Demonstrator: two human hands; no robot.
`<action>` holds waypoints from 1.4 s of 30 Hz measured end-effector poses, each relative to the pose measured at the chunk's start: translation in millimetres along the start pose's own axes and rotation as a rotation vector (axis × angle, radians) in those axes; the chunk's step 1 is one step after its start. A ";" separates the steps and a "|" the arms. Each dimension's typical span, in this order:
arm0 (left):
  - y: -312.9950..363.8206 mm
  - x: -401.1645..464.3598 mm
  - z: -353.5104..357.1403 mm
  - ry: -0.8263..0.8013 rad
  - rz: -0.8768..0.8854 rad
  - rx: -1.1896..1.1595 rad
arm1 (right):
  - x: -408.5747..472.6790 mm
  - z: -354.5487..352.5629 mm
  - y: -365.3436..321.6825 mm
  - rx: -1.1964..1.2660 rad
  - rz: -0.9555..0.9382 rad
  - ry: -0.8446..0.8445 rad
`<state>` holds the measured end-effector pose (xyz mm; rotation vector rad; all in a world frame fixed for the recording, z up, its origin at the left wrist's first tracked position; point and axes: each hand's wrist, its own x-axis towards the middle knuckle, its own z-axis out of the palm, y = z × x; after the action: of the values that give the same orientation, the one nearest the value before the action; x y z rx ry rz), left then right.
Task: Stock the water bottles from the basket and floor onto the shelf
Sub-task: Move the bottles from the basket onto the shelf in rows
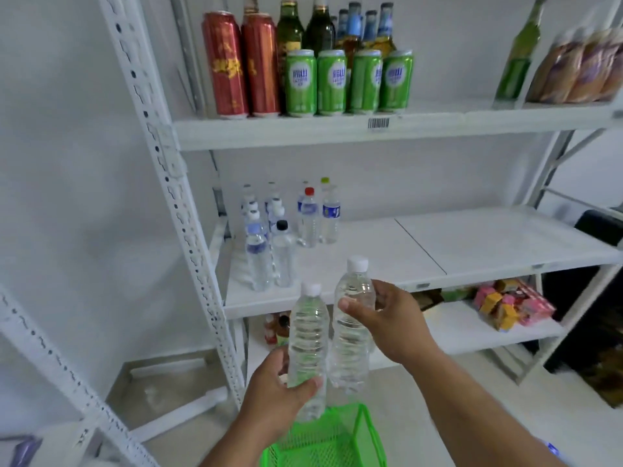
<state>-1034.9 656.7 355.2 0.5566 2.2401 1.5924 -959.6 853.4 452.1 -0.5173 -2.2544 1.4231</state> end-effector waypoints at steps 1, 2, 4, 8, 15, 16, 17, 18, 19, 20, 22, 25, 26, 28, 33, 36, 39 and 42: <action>5.5 -0.1 3.1 0.018 0.015 0.005 | -0.1 -4.3 -0.6 0.004 -0.011 -0.002; 11.5 -0.3 6.9 0.032 0.017 0.008 | 0.7 -9.0 0.0 0.007 -0.018 -0.003; 20.2 1.6 17.0 0.051 0.019 0.012 | 4.8 -19.3 3.3 0.011 -0.021 -0.006; 34.7 11.9 43.2 0.057 0.023 -0.010 | 20.0 -43.9 17.1 0.044 -0.024 -0.030; 59.6 40.3 99.0 0.094 -0.037 -0.032 | 63.8 -97.9 42.0 0.030 -0.046 -0.086; 63.5 44.8 106.6 0.104 -0.038 -0.032 | 71.0 -105.5 45.3 0.025 -0.050 -0.089; 66.9 48.8 113.9 0.112 -0.041 -0.029 | 78.0 -112.4 48.3 0.024 -0.053 -0.091; 70.5 52.1 121.1 0.116 -0.043 -0.028 | 84.5 -118.7 51.6 0.021 -0.054 -0.095; 73.3 55.4 127.2 0.119 -0.045 -0.025 | 90.6 -124.7 54.3 0.020 -0.057 -0.102; 76.6 58.6 133.0 0.122 -0.045 -0.023 | 97.0 -129.9 57.1 0.016 -0.058 -0.107; 81.1 67.0 142.3 0.138 -0.051 -0.026 | 108.2 -138.2 60.5 0.017 -0.061 -0.115; 86.4 82.8 151.1 0.170 -0.075 -0.051 | 125.6 -144.7 65.3 0.026 -0.073 -0.123; 87.5 88.5 152.6 0.170 -0.076 -0.054 | 132.0 -145.5 67.0 0.026 -0.071 -0.124; 89.1 100.5 152.5 0.165 -0.071 -0.051 | 145.5 -145.1 70.3 0.024 -0.071 -0.126; 89.2 133.4 145.8 0.180 -0.075 -0.044 | 177.4 -135.2 76.0 -0.003 -0.065 -0.117; 87.1 157.1 139.6 0.179 -0.075 -0.026 | 195.4 -125.8 75.4 -0.042 -0.055 -0.105; 85.0 181.5 131.7 0.173 -0.078 -0.033 | 213.2 -114.5 72.0 -0.065 -0.049 -0.091; 83.8 205.8 121.0 0.157 -0.052 -0.022 | 230.9 -101.5 69.2 -0.070 -0.046 -0.073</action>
<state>-1144.8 882.4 386.9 0.3753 2.3257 1.6852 -1093.7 1077.6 463.5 -0.4396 -2.3652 1.3654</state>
